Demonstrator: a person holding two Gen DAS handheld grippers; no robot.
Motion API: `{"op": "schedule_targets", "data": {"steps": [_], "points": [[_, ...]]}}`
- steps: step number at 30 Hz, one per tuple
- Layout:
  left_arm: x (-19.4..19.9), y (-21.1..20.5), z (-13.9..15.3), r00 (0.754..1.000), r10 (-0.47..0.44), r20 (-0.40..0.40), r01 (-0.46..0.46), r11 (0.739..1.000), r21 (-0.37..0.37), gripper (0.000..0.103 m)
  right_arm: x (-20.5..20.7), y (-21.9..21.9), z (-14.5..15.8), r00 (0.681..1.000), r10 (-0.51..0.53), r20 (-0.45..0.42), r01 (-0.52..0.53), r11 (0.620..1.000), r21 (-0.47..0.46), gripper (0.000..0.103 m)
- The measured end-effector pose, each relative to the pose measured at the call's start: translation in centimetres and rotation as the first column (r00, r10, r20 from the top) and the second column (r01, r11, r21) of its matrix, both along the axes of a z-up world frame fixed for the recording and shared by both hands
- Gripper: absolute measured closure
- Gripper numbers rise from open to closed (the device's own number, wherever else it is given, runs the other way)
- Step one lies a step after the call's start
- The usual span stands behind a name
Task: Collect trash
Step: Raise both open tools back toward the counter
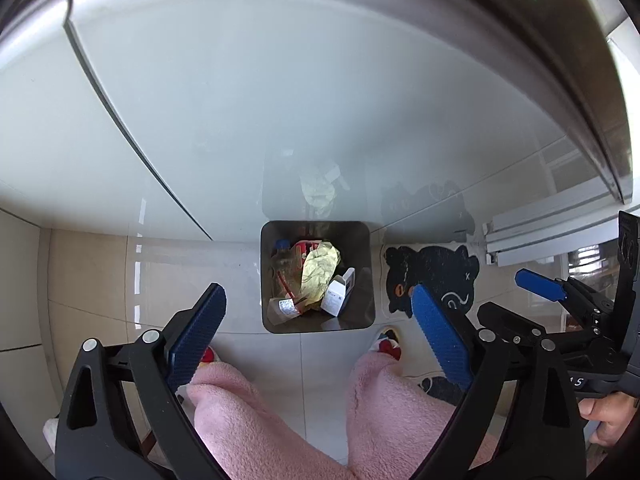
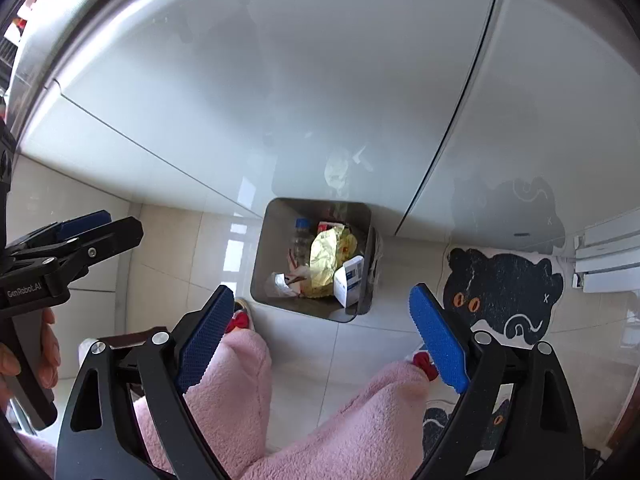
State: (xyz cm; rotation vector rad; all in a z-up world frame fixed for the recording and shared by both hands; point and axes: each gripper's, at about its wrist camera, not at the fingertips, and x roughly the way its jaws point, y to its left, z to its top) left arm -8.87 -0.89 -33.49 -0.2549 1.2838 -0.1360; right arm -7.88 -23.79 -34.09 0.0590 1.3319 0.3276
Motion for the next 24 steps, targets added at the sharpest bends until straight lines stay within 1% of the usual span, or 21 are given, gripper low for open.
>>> {"op": "schedule_targets", "data": {"steps": [3, 4, 6, 9, 10, 12, 13, 16, 19, 20, 22, 24], "points": [[-0.2, 0.7, 4.0, 0.998, 0.005, 0.058, -0.005, 1.0, 0.002, 0.011, 0.2, -0.6, 3.9, 0.999, -0.017, 0.03, 0.016, 0.998, 0.054, 0.013], [-0.2, 0.9, 5.4, 0.997, 0.001, 0.082, -0.002, 1.0, 0.009, 0.009, 0.2, -0.8, 5.4, 0.998, -0.02, 0.057, 0.016, 0.997, 0.073, 0.013], [-0.2, 1.1, 8.4, 0.991, -0.009, 0.131, 0.007, 1.0, 0.02, 0.008, 0.3, -1.0, 8.5, 0.993, -0.029, 0.117, 0.017, 0.994, 0.105, 0.013], [0.4, 1.7, 12.2, 0.981, -0.016, 0.191, 0.01, 0.999, 0.032, 0.008, 1.1, -1.2, 12.8, 0.979, -0.057, 0.198, 0.028, 0.988, 0.149, 0.008], [0.6, 2.0, 13.3, 0.978, -0.011, 0.209, 0.006, 1.0, 0.029, 0.008, 1.5, -1.3, 14.1, 0.972, -0.069, 0.224, 0.032, 0.986, 0.166, 0.005], [1.1, 2.7, 15.6, 0.965, 0.005, 0.263, -0.005, 1.0, -0.004, 0.008, 2.5, -1.3, 16.4, 0.959, -0.084, 0.269, 0.032, 0.981, 0.193, 0.004], [1.4, 3.1, 16.5, 0.958, 0.021, 0.288, -0.02, 1.0, -0.009, 0.008, 3.1, -1.2, 17.5, 0.953, -0.091, 0.288, 0.031, 0.978, 0.206, 0.004], [2.8, 3.6, 18.5, 0.943, 0.042, 0.331, -0.056, 0.998, 0.033, 0.008, 5.2, -1.1, 19.3, 0.942, -0.121, 0.314, 0.041, 0.968, 0.249, 0.004], [4.4, 3.8, 19.8, 0.924, 0.028, 0.38, -0.065, 0.994, 0.084, 0.008, 7.6, -0.5, 20.7, 0.927, -0.125, 0.353, 0.041, 0.971, 0.236, 0.003], [5.1, 4.0, 20.3, 0.919, 0.029, 0.392, -0.07, 0.993, 0.09, 0.008, 8.4, -0.4, 21.2, 0.923, -0.124, 0.365, 0.037, 0.971, 0.238, 0.004], [6.3, 4.6, 21.0, 0.908, 0.034, 0.418, -0.069, 0.995, 0.069, 0.008, 10.1, 0.0, 22.0, 0.913, -0.123, 0.39, 0.031, 0.972, 0.232, 0.004], [7.6, 5.0, 21.7, 0.898, 0.033, 0.438, -0.075, 0.994, 0.079, 0.008, 12.0, 0.2, 22.6, 0.906, -0.126, 0.405, 0.032, 0.973, 0.229, 0.003]]}}
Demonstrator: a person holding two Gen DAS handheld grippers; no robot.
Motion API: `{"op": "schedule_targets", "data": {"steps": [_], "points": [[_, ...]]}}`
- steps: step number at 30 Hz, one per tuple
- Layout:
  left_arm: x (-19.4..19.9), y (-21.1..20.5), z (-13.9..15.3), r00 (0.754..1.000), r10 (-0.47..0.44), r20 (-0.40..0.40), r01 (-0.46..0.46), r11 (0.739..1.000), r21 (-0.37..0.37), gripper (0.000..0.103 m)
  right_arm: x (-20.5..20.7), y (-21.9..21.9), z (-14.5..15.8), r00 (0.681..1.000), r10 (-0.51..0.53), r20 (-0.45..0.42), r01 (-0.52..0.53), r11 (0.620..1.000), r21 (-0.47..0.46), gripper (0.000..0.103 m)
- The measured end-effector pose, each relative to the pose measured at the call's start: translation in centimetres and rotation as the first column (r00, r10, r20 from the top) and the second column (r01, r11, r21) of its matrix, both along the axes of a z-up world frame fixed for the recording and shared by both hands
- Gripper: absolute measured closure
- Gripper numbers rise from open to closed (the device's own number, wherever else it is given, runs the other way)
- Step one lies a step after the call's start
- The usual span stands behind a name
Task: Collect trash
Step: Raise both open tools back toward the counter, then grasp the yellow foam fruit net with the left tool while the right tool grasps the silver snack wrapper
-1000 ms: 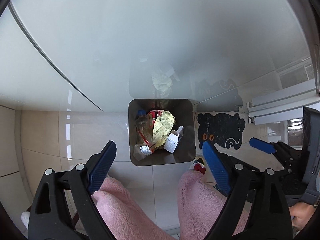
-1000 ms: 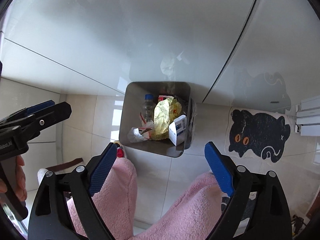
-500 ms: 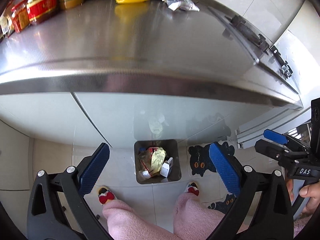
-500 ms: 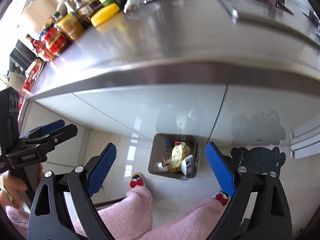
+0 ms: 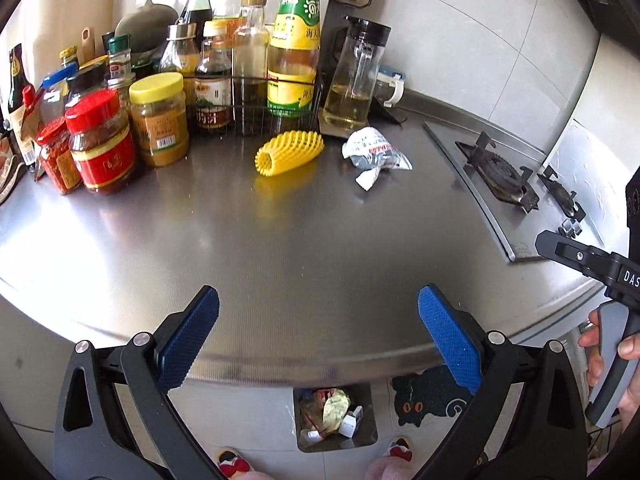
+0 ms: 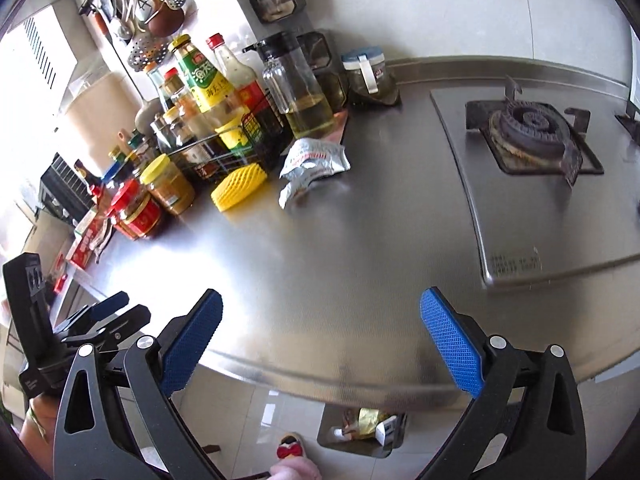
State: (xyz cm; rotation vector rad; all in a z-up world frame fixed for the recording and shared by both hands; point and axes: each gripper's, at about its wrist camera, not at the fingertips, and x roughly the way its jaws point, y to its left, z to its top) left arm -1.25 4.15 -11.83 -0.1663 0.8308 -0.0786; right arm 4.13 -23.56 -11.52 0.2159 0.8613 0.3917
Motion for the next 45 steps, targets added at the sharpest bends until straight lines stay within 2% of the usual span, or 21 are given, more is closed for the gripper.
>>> {"op": "schedule_targets", "data": {"steps": [5, 9, 19, 25, 30, 34, 35, 36, 39, 41, 42, 45], "points": [[4.1, 0.3, 0.9, 0.999, -0.032, 0.003, 0.032, 0.999, 0.007, 0.008, 4.6, 1.1, 0.3, 1.0, -0.009, -0.002, 0.009, 1.0, 0.005, 0.003], [7.4, 0.9, 0.9, 0.999, -0.038, 0.005, 0.037, 0.999, 0.024, 0.008, 8.2, 2.7, 0.0, 1.0, -0.006, -0.004, 0.006, 1.0, -0.025, 0.004], [15.3, 2.1, -1.5, 0.998, -0.042, -0.044, 0.044, 0.998, 0.047, 0.008, 16.2, 6.1, -3.6, 0.997, -0.019, -0.081, 0.012, 0.996, -0.091, 0.004], [19.0, 2.3, -4.4, 0.994, -0.046, -0.098, 0.054, 0.996, 0.073, 0.008, 19.2, 7.8, -5.4, 0.993, -0.019, -0.116, 0.005, 0.993, -0.121, 0.004], [20.3, 2.2, -5.9, 0.991, -0.057, -0.12, 0.065, 0.996, 0.062, 0.009, 20.4, 9.2, -6.5, 0.992, 0.003, -0.129, -0.022, 0.989, -0.143, 0.004], [20.8, 1.8, -6.6, 0.987, -0.085, -0.136, 0.09, 0.995, 0.034, 0.021, 21.1, 9.5, -7.4, 0.989, 0.013, -0.147, -0.033, 0.99, -0.136, 0.006], [20.8, 1.8, -6.7, 0.988, -0.089, -0.128, 0.094, 0.995, 0.034, 0.023, 21.2, 9.6, -7.6, 0.989, 0.018, -0.149, -0.038, 0.99, -0.134, 0.011], [20.9, 1.7, -6.7, 0.987, -0.096, -0.126, 0.101, 0.994, 0.032, 0.025, 21.3, 9.6, -7.5, 0.99, 0.021, -0.137, -0.04, 0.99, -0.137, 0.012], [21.1, 1.6, -6.5, 0.986, -0.115, -0.118, 0.12, 0.992, 0.028, 0.039, 21.4, 9.8, -7.4, 0.991, 0.034, -0.127, -0.053, 0.988, -0.148, 0.033], [21.2, 1.5, -6.5, 0.985, -0.123, -0.119, 0.127, 0.992, 0.021, 0.055, 21.4, 9.7, -7.4, 0.991, 0.033, -0.128, -0.053, 0.987, -0.154, 0.061], [21.2, 1.6, -6.4, 0.984, -0.127, -0.122, 0.13, 0.991, 0.015, 0.059, 21.4, 9.6, -7.4, 0.991, 0.032, -0.129, -0.052, 0.987, -0.153, 0.067], [21.2, 1.6, -6.4, 0.983, -0.133, -0.125, 0.135, 0.991, 0.007, 0.071, 21.2, 9.0, -7.5, 0.991, 0.032, -0.128, -0.049, 0.99, -0.132, 0.078]]}}
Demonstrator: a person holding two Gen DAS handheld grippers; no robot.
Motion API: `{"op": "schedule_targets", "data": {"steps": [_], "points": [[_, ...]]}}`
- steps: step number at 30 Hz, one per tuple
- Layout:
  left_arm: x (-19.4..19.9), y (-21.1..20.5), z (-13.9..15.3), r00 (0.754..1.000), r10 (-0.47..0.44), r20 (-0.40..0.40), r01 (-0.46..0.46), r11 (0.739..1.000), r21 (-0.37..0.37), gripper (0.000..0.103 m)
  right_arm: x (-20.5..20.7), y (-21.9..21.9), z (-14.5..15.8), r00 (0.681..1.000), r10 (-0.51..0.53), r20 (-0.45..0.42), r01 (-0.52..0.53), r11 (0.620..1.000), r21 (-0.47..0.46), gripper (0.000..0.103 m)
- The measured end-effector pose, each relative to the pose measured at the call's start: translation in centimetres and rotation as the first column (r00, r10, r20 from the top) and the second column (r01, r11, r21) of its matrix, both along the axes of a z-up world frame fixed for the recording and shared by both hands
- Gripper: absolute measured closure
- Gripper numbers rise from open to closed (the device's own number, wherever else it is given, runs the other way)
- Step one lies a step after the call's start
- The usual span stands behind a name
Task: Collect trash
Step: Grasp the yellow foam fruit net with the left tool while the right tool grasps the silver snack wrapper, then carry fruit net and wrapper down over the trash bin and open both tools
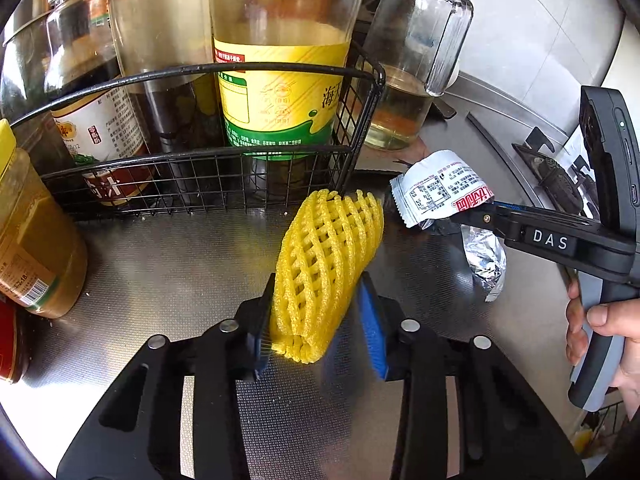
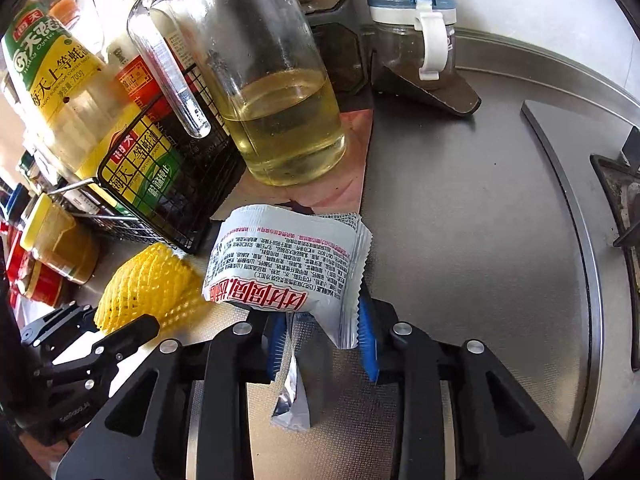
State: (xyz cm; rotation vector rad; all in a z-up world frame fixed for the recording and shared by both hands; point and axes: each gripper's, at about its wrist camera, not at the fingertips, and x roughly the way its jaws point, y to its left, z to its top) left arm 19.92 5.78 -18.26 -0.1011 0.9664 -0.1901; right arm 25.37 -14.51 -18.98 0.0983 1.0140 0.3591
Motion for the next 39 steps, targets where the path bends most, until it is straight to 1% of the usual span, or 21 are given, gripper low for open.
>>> {"op": "schedule_targets", "data": {"steps": [1, 2, 4, 6, 10, 12, 17, 22, 26, 31, 37, 39], "points": [[-0.1, 0.0, 0.0, 1.0, 0.0, 0.006, 0.0, 1.0, 0.002, 0.077, -0.1, -0.1, 0.0, 1.0, -0.001, 0.002, 0.001, 1.0, -0.007, 0.09], [-0.2, -0.1, 0.1, 1.0, 0.002, 0.015, -0.002, 1.0, 0.005, 0.084, 0.0, -0.4, -0.1, 1.0, 0.001, 0.0, -0.001, 1.0, 0.004, 0.09], [-0.4, 0.0, 0.5, 0.999, 0.006, 0.031, -0.005, 1.0, -0.006, 0.093, -0.4, -0.7, 0.0, 1.0, 0.004, 0.008, -0.004, 1.0, 0.006, 0.091], [-0.8, -0.2, 0.9, 0.999, 0.0, 0.036, 0.001, 1.0, -0.017, 0.093, -0.9, -0.7, 0.3, 1.0, 0.011, 0.02, -0.011, 1.0, 0.008, 0.093], [-1.9, -1.3, 1.8, 0.998, -0.025, 0.054, 0.025, 1.0, -0.003, 0.094, -2.7, -1.4, 1.3, 0.999, 0.01, 0.046, -0.011, 1.0, 0.009, 0.093], [-2.8, -2.0, 2.3, 0.997, -0.033, 0.063, 0.032, 0.999, 0.006, 0.094, -3.5, -1.9, 2.0, 0.999, 0.008, 0.053, -0.009, 1.0, 0.018, 0.093], [-5.5, -2.8, 3.8, 0.997, -0.029, 0.076, 0.03, 1.0, -0.007, 0.094, -6.2, -3.2, 3.9, 0.996, 0.011, 0.087, -0.011, 1.0, 0.01, 0.093], [-9.6, -4.0, 5.2, 0.995, -0.045, 0.091, 0.043, 0.999, 0.021, 0.094, -10.1, -4.5, 5.5, 0.994, 0.012, 0.108, -0.011, 1.0, -0.009, 0.093], [-13.3, -5.0, 6.5, 0.994, -0.048, 0.101, 0.046, 0.999, 0.019, 0.094, -13.9, -6.1, 6.2, 0.994, 0.006, 0.106, -0.005, 1.0, -0.017, 0.093], [-18.3, -6.1, 7.5, 0.993, -0.055, 0.107, 0.055, 0.998, 0.008, 0.094, -18.8, -7.9, 6.7, 0.996, -0.001, 0.091, 0.0, 1.0, 0.005, 0.093], [-23.7, -7.5, 7.8, 0.993, -0.072, 0.098, 0.073, 0.997, -0.008, 0.094, -24.7, -9.8, 6.6, 0.998, 0.0, 0.067, -0.003, 0.999, 0.048, 0.093], [-25.6, -7.9, 7.7, 0.991, -0.087, 0.099, 0.088, 0.996, 0.001, 0.093, -26.7, -10.2, 6.4, 0.998, 0.011, 0.06, -0.014, 0.998, 0.054, 0.093]]}}
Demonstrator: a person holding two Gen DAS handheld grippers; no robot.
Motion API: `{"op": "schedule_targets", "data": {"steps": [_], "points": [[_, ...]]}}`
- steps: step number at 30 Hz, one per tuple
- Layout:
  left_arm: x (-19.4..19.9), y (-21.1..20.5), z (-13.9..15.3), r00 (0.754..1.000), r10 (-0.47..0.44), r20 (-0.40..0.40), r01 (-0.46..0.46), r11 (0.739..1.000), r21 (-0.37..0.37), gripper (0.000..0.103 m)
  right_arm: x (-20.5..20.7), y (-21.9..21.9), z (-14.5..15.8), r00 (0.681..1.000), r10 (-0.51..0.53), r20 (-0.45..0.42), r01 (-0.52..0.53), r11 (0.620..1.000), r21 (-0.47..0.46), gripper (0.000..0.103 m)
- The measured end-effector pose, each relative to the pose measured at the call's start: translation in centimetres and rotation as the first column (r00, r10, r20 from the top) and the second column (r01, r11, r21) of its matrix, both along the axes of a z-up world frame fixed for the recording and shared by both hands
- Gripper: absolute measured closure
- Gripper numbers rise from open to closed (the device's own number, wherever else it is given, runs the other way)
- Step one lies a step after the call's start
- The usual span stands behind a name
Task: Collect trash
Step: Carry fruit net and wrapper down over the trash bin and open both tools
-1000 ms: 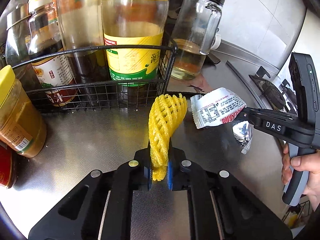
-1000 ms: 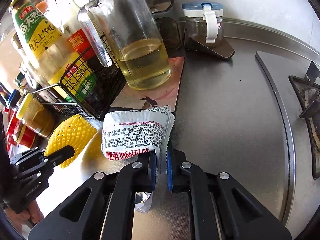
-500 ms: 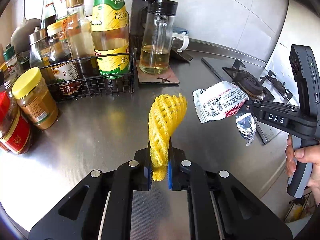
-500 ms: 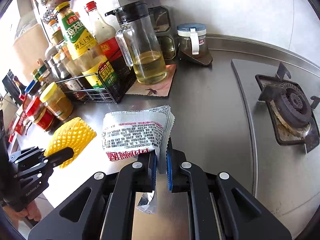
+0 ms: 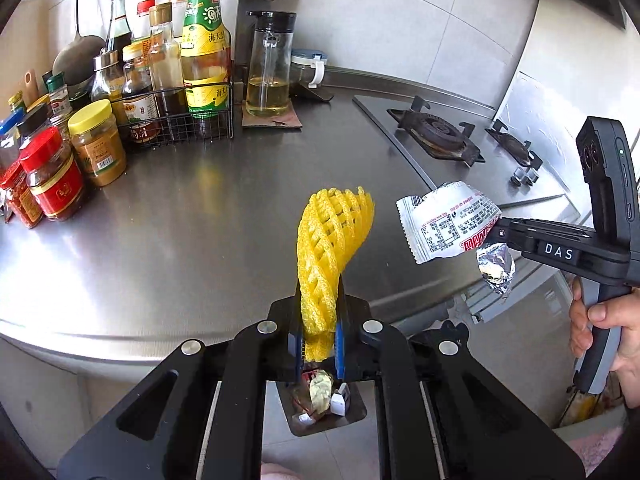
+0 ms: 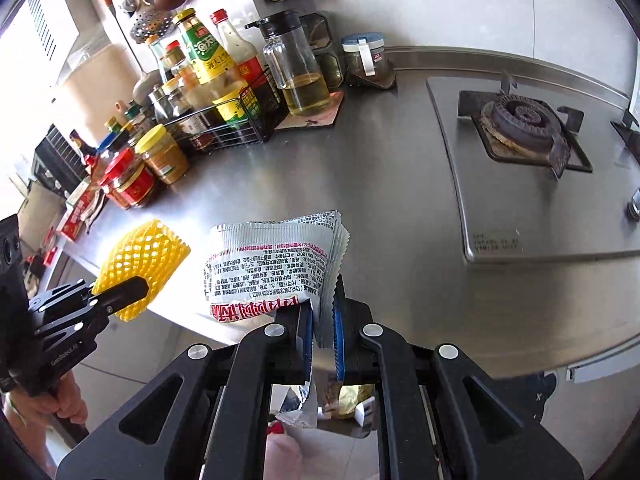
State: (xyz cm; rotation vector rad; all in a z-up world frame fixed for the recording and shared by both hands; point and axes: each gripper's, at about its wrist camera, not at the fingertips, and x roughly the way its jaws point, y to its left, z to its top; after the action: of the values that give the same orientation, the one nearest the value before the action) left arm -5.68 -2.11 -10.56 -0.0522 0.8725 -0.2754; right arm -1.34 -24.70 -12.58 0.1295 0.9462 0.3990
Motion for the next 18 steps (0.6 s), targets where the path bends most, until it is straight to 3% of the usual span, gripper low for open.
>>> {"op": "schedule_targets", "data": {"steps": [9, 18], "points": [[-6.3, -0.9, -3.7, 0.994, -0.044, -0.096, 0.041, 0.999, -0.036, 0.093, -6.4, -0.5, -4.2, 0.991, 0.063, -0.117, -0.063, 0.998, 0.006, 0.093], [-7.4, -1.3, -12.5, 0.96, -0.024, -0.28, 0.014, 0.999, -0.04, 0.093, -7.1, 0.4, -14.3, 0.947, 0.027, -0.321, -0.059, 0.994, -0.091, 0.093]]}}
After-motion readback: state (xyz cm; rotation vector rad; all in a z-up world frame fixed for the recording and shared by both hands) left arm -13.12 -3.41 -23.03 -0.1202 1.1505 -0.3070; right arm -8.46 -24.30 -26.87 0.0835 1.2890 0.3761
